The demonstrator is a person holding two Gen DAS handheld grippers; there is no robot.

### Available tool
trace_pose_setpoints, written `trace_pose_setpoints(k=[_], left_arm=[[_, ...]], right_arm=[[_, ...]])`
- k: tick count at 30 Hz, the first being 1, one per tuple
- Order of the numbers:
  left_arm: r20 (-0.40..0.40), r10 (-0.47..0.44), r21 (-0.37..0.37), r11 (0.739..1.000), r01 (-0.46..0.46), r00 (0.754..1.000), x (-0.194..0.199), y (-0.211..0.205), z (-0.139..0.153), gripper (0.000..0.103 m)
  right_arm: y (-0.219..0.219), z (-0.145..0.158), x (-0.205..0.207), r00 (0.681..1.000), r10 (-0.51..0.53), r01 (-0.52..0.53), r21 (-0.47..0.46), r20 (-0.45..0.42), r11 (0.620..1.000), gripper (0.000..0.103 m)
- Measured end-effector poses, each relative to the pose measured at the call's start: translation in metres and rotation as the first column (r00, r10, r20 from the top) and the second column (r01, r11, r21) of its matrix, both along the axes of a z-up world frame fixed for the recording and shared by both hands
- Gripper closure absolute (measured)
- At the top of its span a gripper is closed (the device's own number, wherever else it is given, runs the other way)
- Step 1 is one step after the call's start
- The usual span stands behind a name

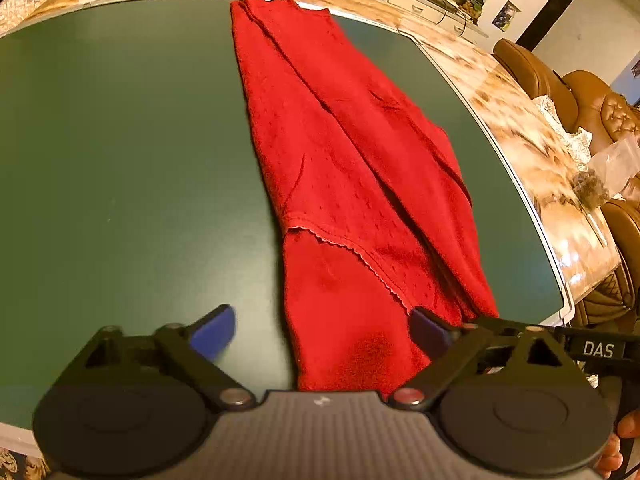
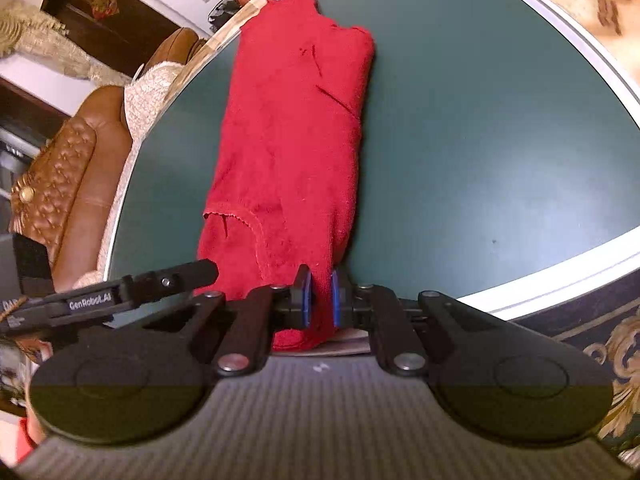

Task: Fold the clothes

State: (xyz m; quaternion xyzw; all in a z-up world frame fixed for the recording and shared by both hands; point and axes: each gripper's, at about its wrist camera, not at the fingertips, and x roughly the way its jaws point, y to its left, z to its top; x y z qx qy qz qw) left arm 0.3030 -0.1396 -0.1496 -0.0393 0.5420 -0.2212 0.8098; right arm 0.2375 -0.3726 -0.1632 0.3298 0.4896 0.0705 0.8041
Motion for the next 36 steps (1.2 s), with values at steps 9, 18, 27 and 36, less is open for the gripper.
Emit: trace_pose_setpoints(k=[9, 18, 27, 36], left_arm=[[0.015, 0.019, 0.088, 0.996, -0.02, 1.0, -0.005, -0.004, 0.005, 0.053], [0.005, 0.006, 0.162, 0.987, -0.007, 1.0, -0.018, -0.011, 0.007, 0.098], [0.027, -0.047, 0.174, 0.984, 0.041, 0.999, -0.038, -0.008, 0.022, 0.102], [0.028, -0.048, 0.133, 0.99, 0.044, 0.998, -0.041, 0.002, 0.032, 0.102]], right_arm=[[0.007, 0.008, -0.005, 1.0, 0.022, -0.021, -0.067, 0.017, 0.998, 0.09], [0.014, 0.021, -0.019, 0.998, 0.061, -0.054, -0.17, 0.034, 0.984, 0.09], [0.011, 0.025, -0.023, 0.998, 0.061, -0.054, -0.176, 0.033, 0.983, 0.089], [0.011, 0.025, -0.031, 0.997, 0.07, -0.065, -0.163, 0.029, 0.984, 0.089]])
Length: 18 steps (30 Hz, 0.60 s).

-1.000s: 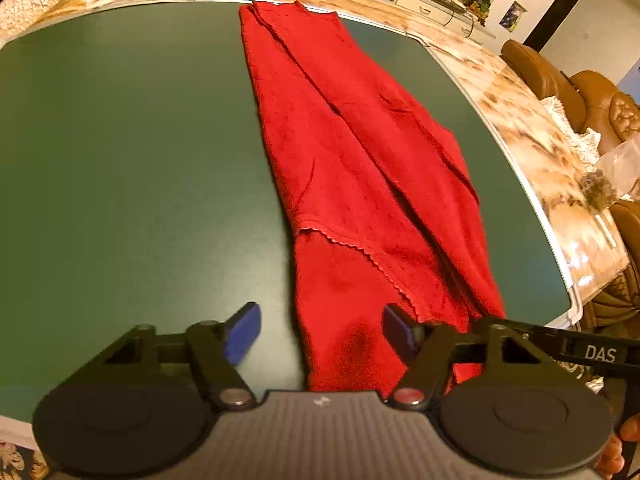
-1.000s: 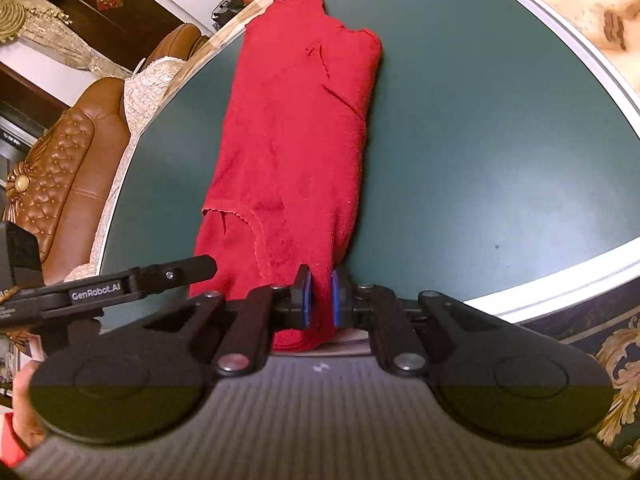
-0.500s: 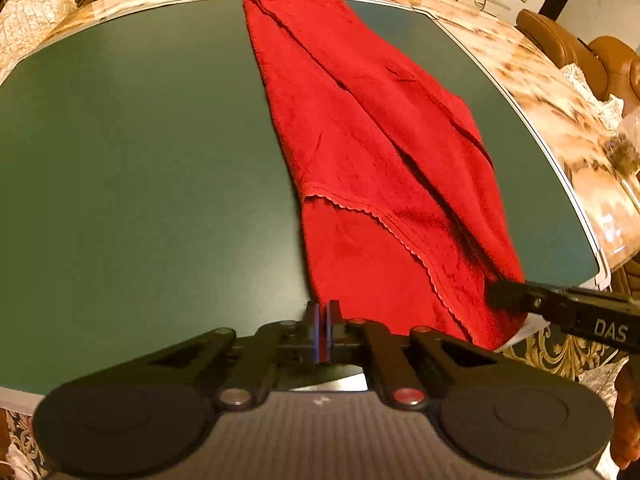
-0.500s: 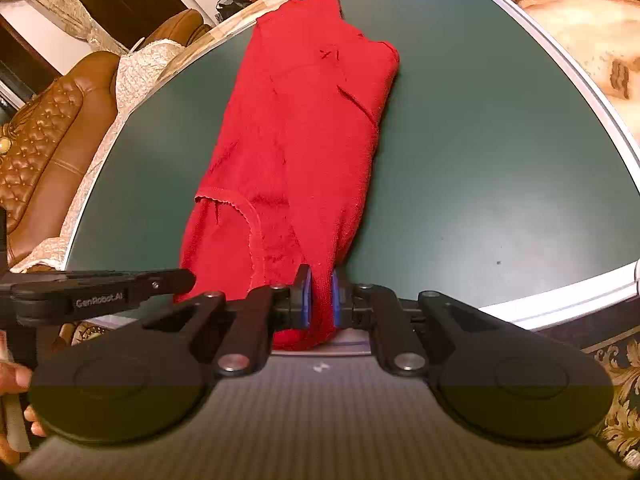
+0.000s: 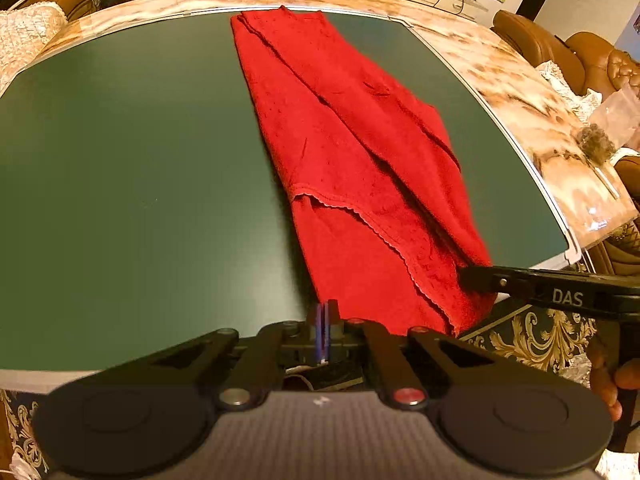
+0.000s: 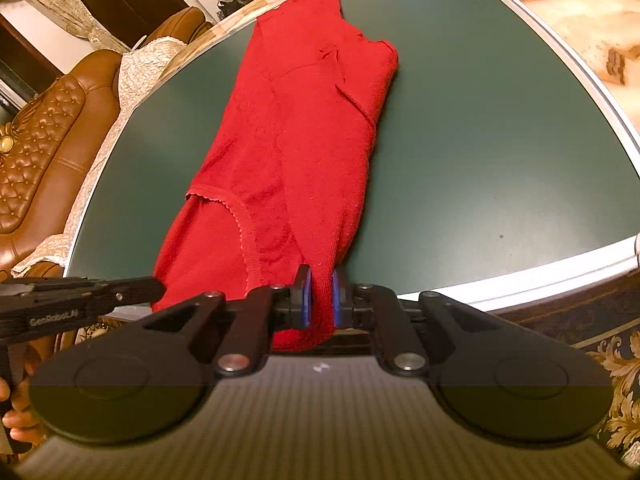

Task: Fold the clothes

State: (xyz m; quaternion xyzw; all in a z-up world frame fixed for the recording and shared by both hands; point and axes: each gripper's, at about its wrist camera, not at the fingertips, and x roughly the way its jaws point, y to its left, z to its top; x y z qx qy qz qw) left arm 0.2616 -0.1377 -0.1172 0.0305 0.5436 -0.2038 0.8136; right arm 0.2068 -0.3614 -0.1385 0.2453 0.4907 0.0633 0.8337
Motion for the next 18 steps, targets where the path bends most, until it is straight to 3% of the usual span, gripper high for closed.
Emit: trace_pose_setpoints(k=[4, 7, 9, 10, 11, 15, 17, 18], left_arm=[[-0.025, 0.011, -0.022, 1.0, -0.011, 1.0, 0.003, 0.006, -0.007, 0.101], [-0.044, 0.004, -0.024, 1.0, -0.005, 0.999, 0.008, 0.007, -0.015, 0.094], [-0.062, 0.024, -0.048, 0.998, -0.027, 0.998, 0.014, 0.008, -0.019, 0.059], [-0.06, 0.039, -0.059, 0.997, -0.042, 0.997, 0.017, 0.009, -0.019, 0.033], [-0.045, 0.05, -0.063, 0.997, -0.053, 0.998, 0.019, 0.009, -0.019, 0.02], [-0.045, 0.04, -0.069, 0.997, -0.043, 0.998, 0.028, 0.002, -0.021, 0.022], [-0.06, 0.039, -0.07, 0.997, -0.043, 0.997, 0.032, -0.002, -0.025, 0.037], [-0.066, 0.037, -0.069, 0.997, -0.042, 0.997, 0.034, -0.005, -0.028, 0.04]], right_arm=[[0.0, -0.001, 0.0, 1.0, -0.004, 0.004, 0.0, 0.001, 1.0, 0.089], [0.001, -0.001, 0.002, 1.0, 0.002, -0.002, -0.007, 0.003, 1.0, 0.089], [0.001, 0.0, 0.005, 1.0, 0.006, -0.006, -0.01, 0.003, 1.0, 0.089], [0.001, 0.0, 0.005, 1.0, 0.007, -0.007, -0.011, 0.002, 1.0, 0.089], [0.001, 0.0, 0.005, 1.0, 0.009, -0.009, -0.012, 0.001, 1.0, 0.089], [-0.002, 0.0, 0.003, 1.0, 0.012, -0.012, -0.016, 0.001, 1.0, 0.089], [-0.003, 0.0, 0.001, 1.0, 0.013, -0.013, -0.018, 0.002, 1.0, 0.089], [-0.003, 0.0, 0.0, 1.0, 0.013, -0.012, -0.019, 0.002, 1.0, 0.089]])
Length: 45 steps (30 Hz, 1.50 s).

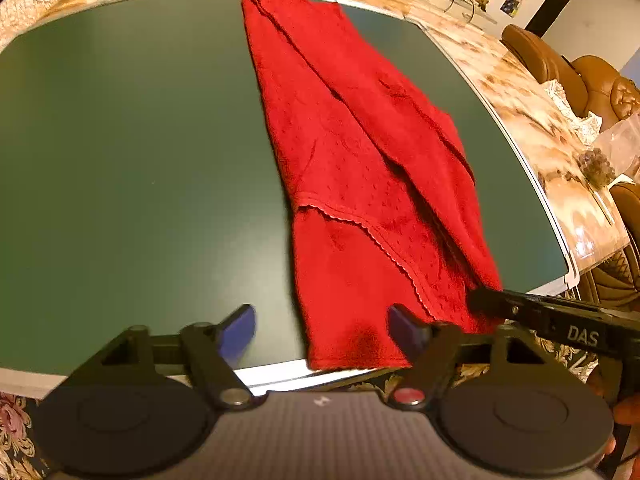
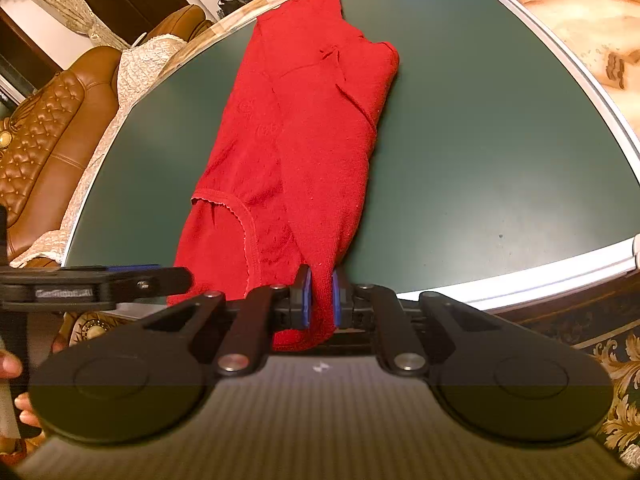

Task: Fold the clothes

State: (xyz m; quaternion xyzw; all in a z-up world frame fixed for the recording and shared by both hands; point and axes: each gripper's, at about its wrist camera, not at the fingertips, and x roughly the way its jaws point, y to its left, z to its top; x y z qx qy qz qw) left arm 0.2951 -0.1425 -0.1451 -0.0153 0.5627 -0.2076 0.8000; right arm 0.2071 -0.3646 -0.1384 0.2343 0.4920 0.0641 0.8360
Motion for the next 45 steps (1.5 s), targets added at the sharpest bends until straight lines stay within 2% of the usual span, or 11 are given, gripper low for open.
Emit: trace_pose_setpoints(k=[1, 3, 4, 6, 8, 17, 21, 32, 39, 45], left_arm=[[0.004, 0.0, 0.01, 1.0, -0.001, 1.0, 0.001, -0.002, 0.0, 0.043], [0.013, 0.002, 0.031, 1.0, -0.002, 1.0, 0.001, -0.008, -0.002, 0.057], [0.011, 0.005, 0.036, 0.999, -0.006, 1.0, 0.002, -0.009, -0.003, 0.074], [0.006, 0.015, 0.035, 0.999, -0.015, 1.0, 0.003, -0.01, -0.005, 0.093], [-0.002, 0.026, 0.017, 1.0, -0.026, 1.0, 0.004, -0.008, -0.007, 0.098], [0.021, 0.02, -0.055, 0.998, -0.018, 1.0, -0.003, 0.0, -0.002, 0.102], [0.043, 0.016, -0.092, 0.996, -0.012, 0.999, -0.01, 0.007, 0.011, 0.102], [0.057, -0.003, -0.141, 0.99, 0.011, 0.998, -0.029, 0.015, 0.028, 0.102], [0.076, 0.015, -0.185, 0.983, 0.0, 0.997, -0.023, 0.029, 0.047, 0.102], [0.087, 0.033, -0.22, 0.976, -0.013, 0.996, -0.001, 0.031, 0.061, 0.102]], right_arm=[[0.0, 0.0, 0.0, 1.0, -0.001, 0.001, -0.001, 0.001, 1.0, 0.089], [0.001, 0.0, -0.001, 1.0, -0.001, 0.001, -0.006, 0.004, 1.0, 0.089], [0.003, 0.0, -0.001, 1.0, 0.0, 0.0, -0.009, 0.004, 1.0, 0.089], [0.004, 0.0, -0.001, 1.0, 0.004, -0.004, -0.016, 0.006, 1.0, 0.089], [0.004, 0.0, -0.002, 1.0, 0.009, -0.008, -0.02, 0.008, 1.0, 0.089], [0.001, 0.002, -0.006, 1.0, 0.004, -0.004, 0.005, 0.021, 1.0, 0.09], [-0.005, 0.012, -0.014, 0.999, -0.017, 0.014, 0.066, 0.044, 0.998, 0.09], [-0.009, 0.032, -0.039, 0.996, -0.022, 0.012, 0.112, 0.085, 0.994, 0.09], [-0.015, 0.049, -0.029, 0.993, -0.04, 0.018, 0.188, 0.113, 0.982, 0.09], [-0.022, 0.066, 0.0, 0.99, -0.043, 0.007, 0.25, 0.138, 0.968, 0.09]])
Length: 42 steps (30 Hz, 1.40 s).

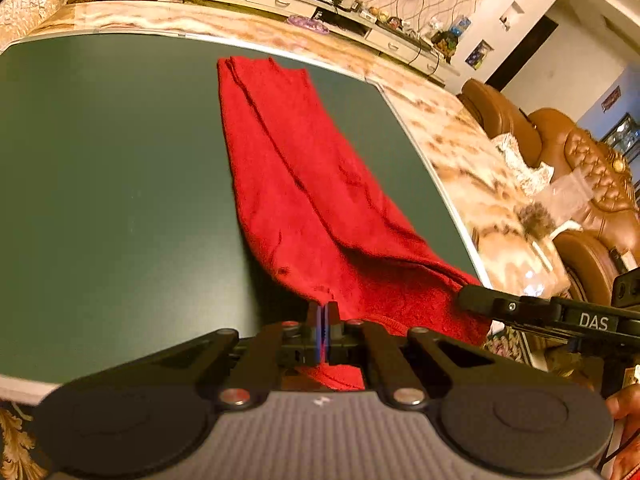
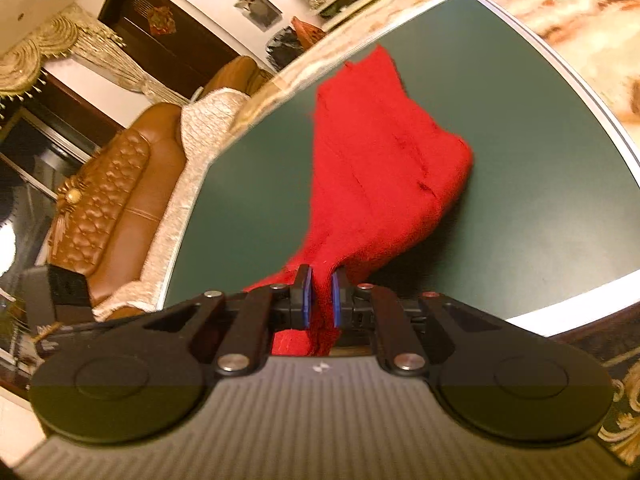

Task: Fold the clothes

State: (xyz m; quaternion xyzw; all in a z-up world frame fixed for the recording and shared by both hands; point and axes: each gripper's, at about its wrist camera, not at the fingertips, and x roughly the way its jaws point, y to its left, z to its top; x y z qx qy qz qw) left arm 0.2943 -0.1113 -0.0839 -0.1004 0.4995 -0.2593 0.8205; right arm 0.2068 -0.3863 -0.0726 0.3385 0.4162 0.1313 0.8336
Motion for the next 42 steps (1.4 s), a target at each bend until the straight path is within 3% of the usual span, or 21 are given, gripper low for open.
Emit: trace_pose_setpoints(k=[7, 21, 33, 42], left_arm=[[0.034, 0.033, -0.012, 0.999, -0.032, 0.999, 0.049, -0.007, 0.013, 0.102], [0.093, 0.095, -0.011, 0.995, -0.094, 0.991, 0.194, -0.016, 0.019, 0.102], [0.07, 0.124, 0.015, 0.992, -0.125, 0.99, 0.303, -0.027, -0.024, 0.102], [0.029, 0.175, 0.007, 0.984, -0.176, 0.984, 0.336, -0.021, -0.064, 0.098]], right_arm=[[-0.012, 0.018, 0.064, 0.998, -0.011, 0.01, 0.028, 0.059, 1.0, 0.09], [-0.027, 0.024, 0.23, 0.992, -0.076, 0.069, 0.068, 0.096, 0.995, 0.09], [-0.028, -0.027, 0.332, 0.984, -0.175, 0.173, 0.077, 0.023, 0.982, 0.09], [-0.041, -0.095, 0.377, 0.958, -0.272, 0.283, 0.151, -0.093, 0.947, 0.081]])
